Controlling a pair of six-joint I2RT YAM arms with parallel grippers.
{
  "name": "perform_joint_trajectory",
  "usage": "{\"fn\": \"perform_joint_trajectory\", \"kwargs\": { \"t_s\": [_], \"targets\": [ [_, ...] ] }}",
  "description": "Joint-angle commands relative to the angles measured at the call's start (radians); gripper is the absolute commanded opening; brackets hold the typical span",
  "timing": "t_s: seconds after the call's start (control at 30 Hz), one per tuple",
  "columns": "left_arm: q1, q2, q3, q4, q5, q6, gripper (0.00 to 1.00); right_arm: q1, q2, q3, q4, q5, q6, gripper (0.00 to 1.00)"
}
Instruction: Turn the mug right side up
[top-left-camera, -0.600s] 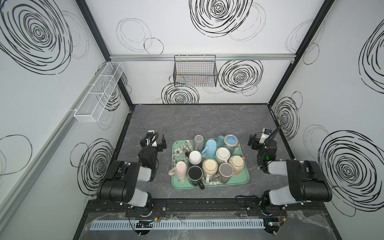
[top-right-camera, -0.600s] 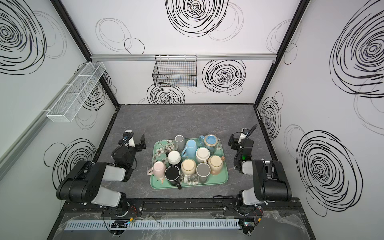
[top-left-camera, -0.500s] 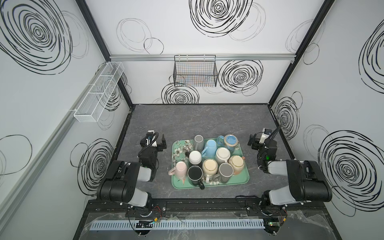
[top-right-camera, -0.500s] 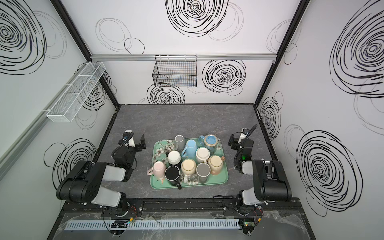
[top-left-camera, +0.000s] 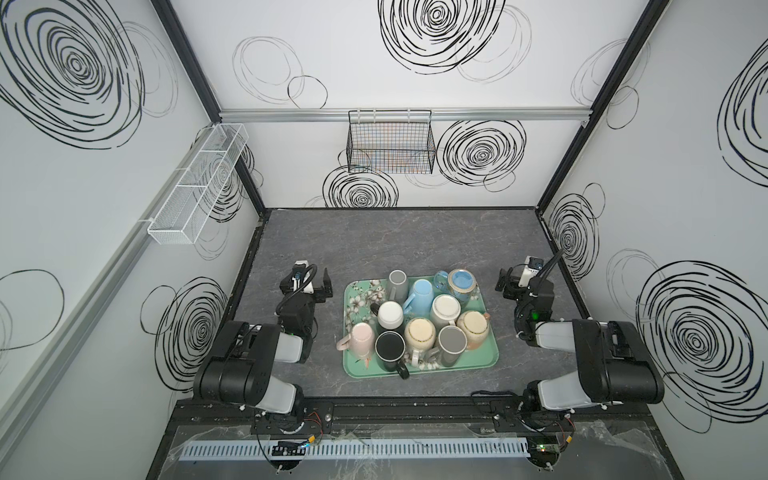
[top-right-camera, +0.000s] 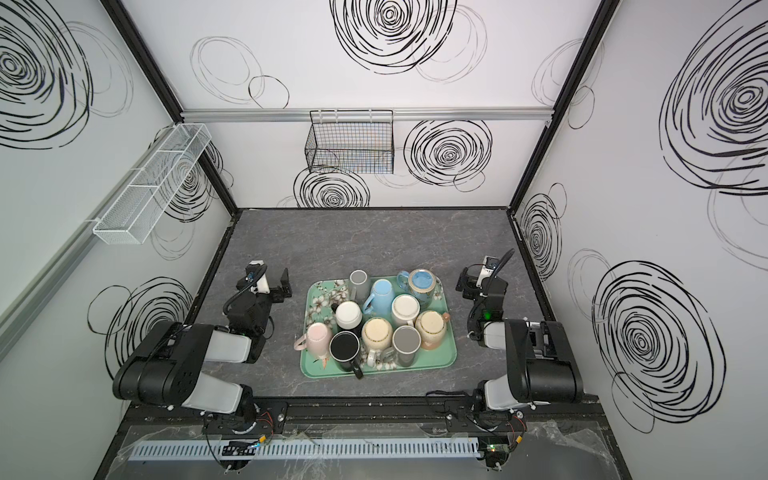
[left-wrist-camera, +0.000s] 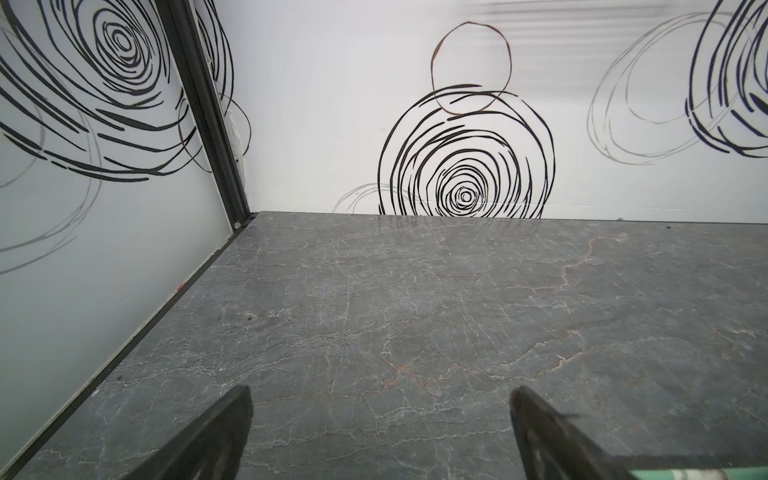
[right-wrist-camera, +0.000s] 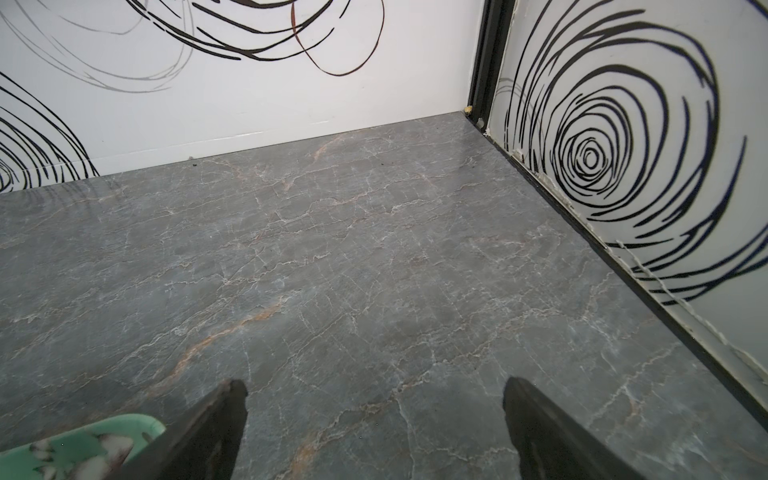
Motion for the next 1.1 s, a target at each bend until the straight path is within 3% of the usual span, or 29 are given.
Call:
{"fn": "perform_joint_trajectory", "kwargs": {
  "t_s": [0.0,0.43,0.63,0.7,0.77,0.87,0.97,1.07],
  "targets": [
    [-0.006,-0.001,0.004,0.042,-0.012,0.019,0.99,0.004,0.004,-0.003,0.036,0.011,-0.007,1.00],
    [0.003,0.000,0.006,0.040,0.006,0.014,0.99,0.003,0.005,-0.002,0.034,0.009,-0.006,1.00],
    [0.038,0.002,0.007,0.043,0.083,-0.004,0.99,0.007,-0.027,0.000,0.019,0.043,0.003,1.00],
    [0.036,0.002,0.003,0.048,0.074,-0.003,0.99,0.019,-0.090,0.023,-0.081,0.095,0.008,1.00],
    [0.018,-0.031,-0.017,0.060,0.000,-0.008,0.99,0.013,-0.162,0.101,-0.300,0.122,0.069,1.00],
    [-0.007,-0.174,-0.032,-0.033,-0.131,-0.016,0.99,0.000,-0.223,0.219,-0.591,0.096,0.147,1.00],
    [-0.038,-0.349,0.005,-0.253,-0.215,-0.042,0.99,0.005,-0.248,0.286,-0.799,0.027,0.232,1.00],
    [-0.043,-0.498,0.129,-0.654,-0.219,-0.178,0.99,0.014,-0.251,0.347,-1.048,-0.057,0.347,1.00]
  ]
}}
